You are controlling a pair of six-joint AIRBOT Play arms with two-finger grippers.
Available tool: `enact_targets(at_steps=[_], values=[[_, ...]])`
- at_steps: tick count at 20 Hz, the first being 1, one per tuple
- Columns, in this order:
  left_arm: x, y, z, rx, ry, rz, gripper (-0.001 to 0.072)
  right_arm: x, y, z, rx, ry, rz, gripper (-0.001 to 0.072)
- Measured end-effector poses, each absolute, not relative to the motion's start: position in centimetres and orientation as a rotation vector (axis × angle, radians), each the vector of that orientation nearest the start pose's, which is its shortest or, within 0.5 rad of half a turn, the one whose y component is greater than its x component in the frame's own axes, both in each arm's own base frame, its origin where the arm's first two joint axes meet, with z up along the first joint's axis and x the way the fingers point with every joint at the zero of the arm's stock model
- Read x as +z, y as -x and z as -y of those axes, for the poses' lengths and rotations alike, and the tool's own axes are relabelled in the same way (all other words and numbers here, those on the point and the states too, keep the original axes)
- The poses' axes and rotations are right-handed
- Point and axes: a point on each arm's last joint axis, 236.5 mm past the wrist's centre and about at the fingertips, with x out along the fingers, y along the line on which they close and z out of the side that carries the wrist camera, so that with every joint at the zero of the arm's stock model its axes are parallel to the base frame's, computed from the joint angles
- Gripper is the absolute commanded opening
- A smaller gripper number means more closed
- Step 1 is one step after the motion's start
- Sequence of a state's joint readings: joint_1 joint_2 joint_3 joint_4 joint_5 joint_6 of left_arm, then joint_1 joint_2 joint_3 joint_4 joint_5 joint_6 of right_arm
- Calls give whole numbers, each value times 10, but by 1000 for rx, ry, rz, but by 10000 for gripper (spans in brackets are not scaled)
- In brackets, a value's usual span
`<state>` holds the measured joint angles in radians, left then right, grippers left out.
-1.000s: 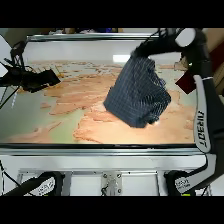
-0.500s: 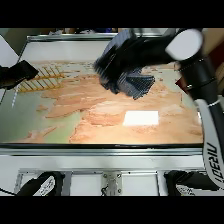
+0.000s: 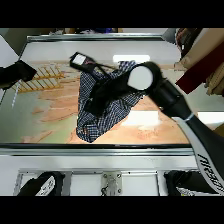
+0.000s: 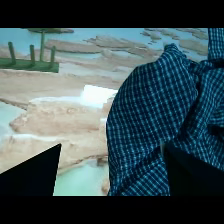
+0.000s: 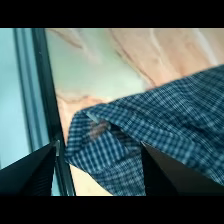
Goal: Fold the clothes and pants, and hang the long-sleeved shirts on hangers.
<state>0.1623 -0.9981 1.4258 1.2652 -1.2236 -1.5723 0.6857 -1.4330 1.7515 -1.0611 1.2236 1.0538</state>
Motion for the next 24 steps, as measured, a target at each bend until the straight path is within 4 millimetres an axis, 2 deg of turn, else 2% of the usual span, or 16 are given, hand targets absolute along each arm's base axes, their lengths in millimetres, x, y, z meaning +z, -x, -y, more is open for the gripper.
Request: enact_targets(at_steps=[2,3,5,7,10,13,16,19,22,23,24], values=[[204,-381,37,-158,217,-833,679,207,-317,-346,1104,339,-751,528],[187,-380,56,-200,173,-877,679,212,-322,-326,1045,314,-767,482],[143,-374,95,-282,53,-980,679,220,-327,-287,935,251,-803,478],[94,-363,134,-359,-100,-1077,680,225,-326,-257,854,201,-821,478],[29,-349,181,-447,-381,-1153,679,233,-321,-229,780,152,-820,478],[-15,-345,215,-507,-590,-1177,679,243,-316,-214,735,130,-803,478],[-45,-352,231,-521,-688,-1203,679,252,-311,-205,709,120,-781,478],[-67,-364,231,-501,-718,-1243,679,258,-307,-199,693,114,-765,478],[-78,-378,227,-461,-695,-1265,678,261,-306,-198,687,111,-759,478],[-80,-382,225,-447,-681,-1268,651,262,-306,-197,684,109,-758,478],[-81,-386,223,-433,-665,-1271,471,262,-306,-197,683,110,-757,478]])
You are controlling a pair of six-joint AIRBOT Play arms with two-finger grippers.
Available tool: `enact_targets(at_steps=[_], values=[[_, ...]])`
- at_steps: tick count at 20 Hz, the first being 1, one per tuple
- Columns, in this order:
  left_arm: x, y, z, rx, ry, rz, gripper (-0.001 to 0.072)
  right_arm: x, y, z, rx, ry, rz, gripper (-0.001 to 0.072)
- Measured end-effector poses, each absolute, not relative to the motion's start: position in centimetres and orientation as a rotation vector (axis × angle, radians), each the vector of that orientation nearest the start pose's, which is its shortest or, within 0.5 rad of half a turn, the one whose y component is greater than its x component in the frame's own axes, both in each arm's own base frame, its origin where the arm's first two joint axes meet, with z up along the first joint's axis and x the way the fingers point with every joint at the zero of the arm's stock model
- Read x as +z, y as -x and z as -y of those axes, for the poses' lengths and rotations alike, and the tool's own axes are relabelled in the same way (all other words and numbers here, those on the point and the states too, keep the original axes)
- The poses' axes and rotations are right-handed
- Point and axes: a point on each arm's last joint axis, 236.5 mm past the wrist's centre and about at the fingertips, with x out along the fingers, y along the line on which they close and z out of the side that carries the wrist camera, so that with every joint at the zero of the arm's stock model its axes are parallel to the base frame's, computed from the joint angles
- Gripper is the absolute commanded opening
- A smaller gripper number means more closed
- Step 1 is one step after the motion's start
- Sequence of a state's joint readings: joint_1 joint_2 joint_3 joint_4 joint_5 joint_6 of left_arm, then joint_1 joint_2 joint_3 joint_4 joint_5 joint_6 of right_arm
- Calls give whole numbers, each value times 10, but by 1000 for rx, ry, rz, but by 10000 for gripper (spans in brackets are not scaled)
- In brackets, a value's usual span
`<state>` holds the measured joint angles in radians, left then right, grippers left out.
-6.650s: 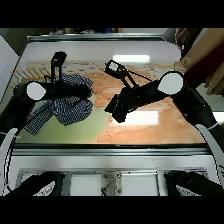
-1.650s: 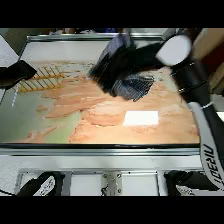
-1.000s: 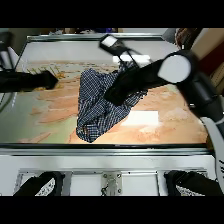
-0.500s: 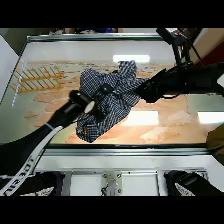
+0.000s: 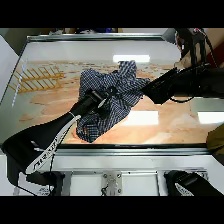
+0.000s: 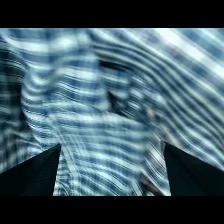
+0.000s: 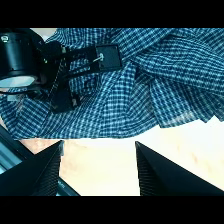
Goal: Fold the clothes and pants, and hang the long-sleeved shirts on hangers.
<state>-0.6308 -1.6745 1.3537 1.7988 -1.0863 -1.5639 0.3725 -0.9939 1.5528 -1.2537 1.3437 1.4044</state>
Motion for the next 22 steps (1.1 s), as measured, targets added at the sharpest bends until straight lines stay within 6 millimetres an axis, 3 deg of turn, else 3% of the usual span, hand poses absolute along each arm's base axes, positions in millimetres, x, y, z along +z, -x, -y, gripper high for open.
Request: enact_targets(at_steps=[2,6,10,12,15,19,21,22], values=[[-83,-391,219,-404,-630,-1276,25,262,-305,-196,682,107,-756,478],[-74,-399,208,-360,-532,-1280,22,262,-305,-196,682,108,-758,477],[-13,-416,173,-285,-385,-1200,22,254,-307,-203,687,100,-789,445],[20,-417,151,-253,-276,-1160,22,242,-308,-215,710,106,-825,445],[50,-408,117,-203,-124,-1125,22,208,-309,-248,752,134,-919,444],[57,-386,79,-143,20,-1114,22,140,-308,-308,776,157,-1078,458],[56,-379,67,-119,87,-1105,22,103,-303,-341,797,171,-1140,708],[56,-377,62,-108,115,-1100,22,85,-298,-359,813,175,-1169,709]])
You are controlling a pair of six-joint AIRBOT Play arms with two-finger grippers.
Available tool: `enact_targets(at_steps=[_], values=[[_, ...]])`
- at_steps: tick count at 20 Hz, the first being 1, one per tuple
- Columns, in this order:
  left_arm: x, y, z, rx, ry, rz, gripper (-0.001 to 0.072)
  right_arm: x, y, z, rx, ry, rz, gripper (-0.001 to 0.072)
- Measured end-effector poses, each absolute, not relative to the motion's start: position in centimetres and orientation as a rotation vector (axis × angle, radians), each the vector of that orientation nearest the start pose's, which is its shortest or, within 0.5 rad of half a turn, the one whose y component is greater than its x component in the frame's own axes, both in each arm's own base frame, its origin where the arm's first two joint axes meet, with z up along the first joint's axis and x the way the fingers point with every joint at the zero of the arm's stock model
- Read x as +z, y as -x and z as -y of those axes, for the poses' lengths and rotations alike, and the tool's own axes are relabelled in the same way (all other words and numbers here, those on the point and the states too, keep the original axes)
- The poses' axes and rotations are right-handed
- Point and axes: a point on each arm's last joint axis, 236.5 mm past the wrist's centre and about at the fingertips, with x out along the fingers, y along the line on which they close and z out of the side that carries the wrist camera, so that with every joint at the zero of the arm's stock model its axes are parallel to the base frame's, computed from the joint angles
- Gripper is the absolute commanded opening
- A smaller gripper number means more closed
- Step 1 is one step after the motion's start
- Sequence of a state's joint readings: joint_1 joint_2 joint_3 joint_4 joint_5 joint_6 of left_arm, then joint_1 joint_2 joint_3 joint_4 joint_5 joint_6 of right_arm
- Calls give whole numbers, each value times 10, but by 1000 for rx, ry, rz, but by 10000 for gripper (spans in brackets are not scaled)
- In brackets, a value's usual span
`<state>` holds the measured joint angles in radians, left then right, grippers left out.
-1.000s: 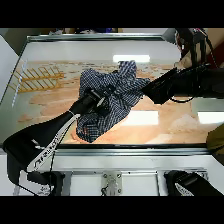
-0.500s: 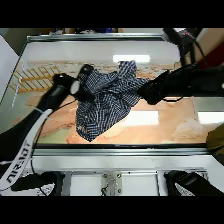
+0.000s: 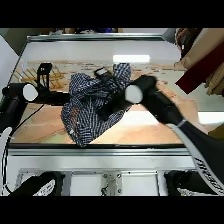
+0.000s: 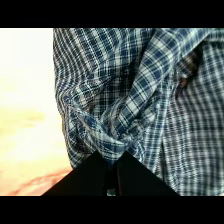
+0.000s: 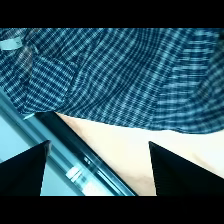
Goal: Fold the clothes and pants, and hang the long-sleeved shirts on hangers.
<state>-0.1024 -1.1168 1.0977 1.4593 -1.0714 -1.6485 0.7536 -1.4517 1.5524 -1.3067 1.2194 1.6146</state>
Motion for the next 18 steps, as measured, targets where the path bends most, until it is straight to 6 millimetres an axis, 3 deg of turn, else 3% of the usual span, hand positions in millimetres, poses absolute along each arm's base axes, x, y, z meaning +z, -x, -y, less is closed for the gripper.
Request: enact_targets(at_steps=[4,9,13,18], values=[[56,-375,49,-81,194,-1081,22,25,-267,-420,889,159,-1267,707],[57,-376,44,-69,225,-1071,22,-21,-239,-473,950,141,-1274,704],[57,-376,43,-68,228,-1069,22,-48,-227,-492,963,147,-1276,701],[57,-376,43,-68,229,-1067,22,-76,-229,-494,933,183,-1283,674]])
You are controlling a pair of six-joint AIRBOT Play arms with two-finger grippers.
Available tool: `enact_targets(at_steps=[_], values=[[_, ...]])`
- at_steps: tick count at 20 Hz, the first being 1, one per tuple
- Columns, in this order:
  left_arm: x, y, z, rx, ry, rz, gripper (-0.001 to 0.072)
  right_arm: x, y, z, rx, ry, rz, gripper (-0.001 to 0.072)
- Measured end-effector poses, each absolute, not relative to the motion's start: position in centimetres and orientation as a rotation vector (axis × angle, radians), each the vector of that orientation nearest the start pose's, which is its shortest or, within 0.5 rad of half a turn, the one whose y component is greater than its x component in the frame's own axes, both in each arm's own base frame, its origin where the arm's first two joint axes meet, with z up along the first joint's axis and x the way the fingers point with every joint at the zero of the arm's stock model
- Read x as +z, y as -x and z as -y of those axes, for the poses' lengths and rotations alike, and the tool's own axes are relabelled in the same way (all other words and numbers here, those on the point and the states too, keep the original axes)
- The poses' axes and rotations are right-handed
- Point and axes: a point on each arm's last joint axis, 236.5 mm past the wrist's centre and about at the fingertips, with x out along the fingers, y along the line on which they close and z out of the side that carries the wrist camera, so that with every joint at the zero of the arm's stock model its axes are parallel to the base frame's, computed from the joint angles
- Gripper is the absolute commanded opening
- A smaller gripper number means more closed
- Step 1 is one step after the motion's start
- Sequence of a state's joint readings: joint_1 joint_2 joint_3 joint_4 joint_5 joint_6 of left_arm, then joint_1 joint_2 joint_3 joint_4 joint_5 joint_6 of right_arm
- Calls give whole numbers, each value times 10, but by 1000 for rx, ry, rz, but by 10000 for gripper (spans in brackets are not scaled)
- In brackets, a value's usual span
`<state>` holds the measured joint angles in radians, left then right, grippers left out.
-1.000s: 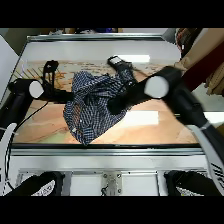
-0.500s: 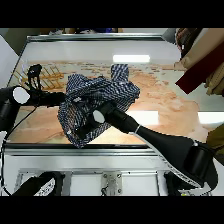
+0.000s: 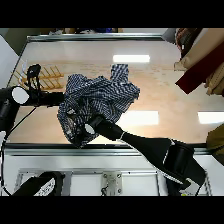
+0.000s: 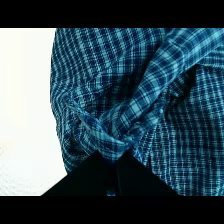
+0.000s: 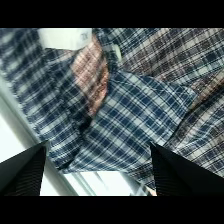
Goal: Fold the clothes and pants, and hang the long-sleeved shirts on hangers.
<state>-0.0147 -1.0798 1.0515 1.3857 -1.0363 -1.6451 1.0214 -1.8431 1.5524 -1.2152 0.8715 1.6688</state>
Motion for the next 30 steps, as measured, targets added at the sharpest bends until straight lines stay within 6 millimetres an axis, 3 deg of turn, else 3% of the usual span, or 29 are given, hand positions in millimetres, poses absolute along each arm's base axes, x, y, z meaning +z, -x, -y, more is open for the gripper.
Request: enact_targets(at_steps=[2,3,5,6,8,10,12,13,15,17,20,23,25,27,30], values=[[57,-376,43,-68,230,-1068,22,-85,-234,-490,896,196,-1285,672],[57,-376,43,-68,230,-1068,22,-88,-237,-489,877,196,-1284,594],[57,-376,44,-69,232,-1068,22,-93,-241,-489,845,178,-1283,153],[57,-376,44,-69,232,-1069,22,-93,-243,-489,834,168,-1280,17],[59,-374,43,-68,233,-1068,22,-86,-249,-489,821,147,-1269,21],[74,-375,40,-65,236,-1034,22,-58,-272,-481,805,120,-1214,21],[113,-378,36,-66,236,-946,22,-10,-304,-456,784,97,-1149,21],[143,-379,36,-75,240,-876,22,26,-322,-436,767,77,-1109,20],[213,-373,46,-127,271,-718,22,102,-351,-388,724,33,-1028,20],[291,-355,68,-222,308,-536,21,195,-364,-332,683,-25,-902,19],[407,-308,101,-381,337,-233,21,330,-346,-262,647,-112,-637,19],[496,-258,124,-522,361,9,21,439,-300,-211,634,-218,-356,19],[536,-235,136,-605,377,111,21,487,-273,-188,629,-288,-215,19],[558,-232,149,-658,381,151,21,512,-257,-175,626,-340,-135,19],[560,-269,160,-634,369,121,21,514,-270,-165,568,-377,-130,18]])
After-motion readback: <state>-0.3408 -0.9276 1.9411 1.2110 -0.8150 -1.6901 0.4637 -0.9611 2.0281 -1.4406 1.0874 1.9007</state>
